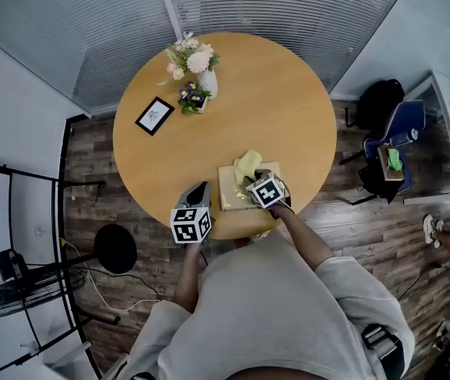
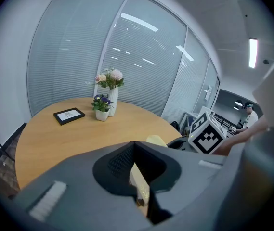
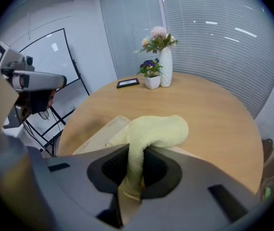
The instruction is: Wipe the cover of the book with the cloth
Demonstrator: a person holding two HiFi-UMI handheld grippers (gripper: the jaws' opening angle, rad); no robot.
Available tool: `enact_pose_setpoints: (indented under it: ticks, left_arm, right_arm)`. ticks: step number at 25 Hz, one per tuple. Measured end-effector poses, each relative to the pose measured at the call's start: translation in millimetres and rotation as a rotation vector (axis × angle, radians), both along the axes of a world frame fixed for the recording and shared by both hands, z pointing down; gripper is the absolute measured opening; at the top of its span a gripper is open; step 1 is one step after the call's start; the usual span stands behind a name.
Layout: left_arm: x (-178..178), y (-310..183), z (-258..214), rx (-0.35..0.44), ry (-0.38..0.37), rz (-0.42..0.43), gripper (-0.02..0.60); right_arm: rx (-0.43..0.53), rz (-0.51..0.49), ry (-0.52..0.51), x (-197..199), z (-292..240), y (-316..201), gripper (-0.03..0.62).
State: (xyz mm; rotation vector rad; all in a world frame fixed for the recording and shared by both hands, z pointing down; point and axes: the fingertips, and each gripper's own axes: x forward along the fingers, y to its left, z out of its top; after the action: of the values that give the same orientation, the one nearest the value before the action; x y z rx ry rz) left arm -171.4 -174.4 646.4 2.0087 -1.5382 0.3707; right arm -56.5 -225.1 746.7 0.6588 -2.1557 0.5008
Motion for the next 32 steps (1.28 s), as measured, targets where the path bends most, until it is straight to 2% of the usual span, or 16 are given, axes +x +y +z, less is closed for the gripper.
enact_pose_setpoints:
  ticks: [21,32]
  left_arm:
    - [47.1,-26.6,-2.0,0.010,0.012,0.117,0.006]
    - [53.1,-30.2,-4.1,0.017,0.016,0.132,0.006]
  right_arm:
    - [-0.001,0.109,0.034,81.8,0.6,-12.5,0.060]
    - [0.006,0.164,0.059,111.9,2.5,-17.2,0.060]
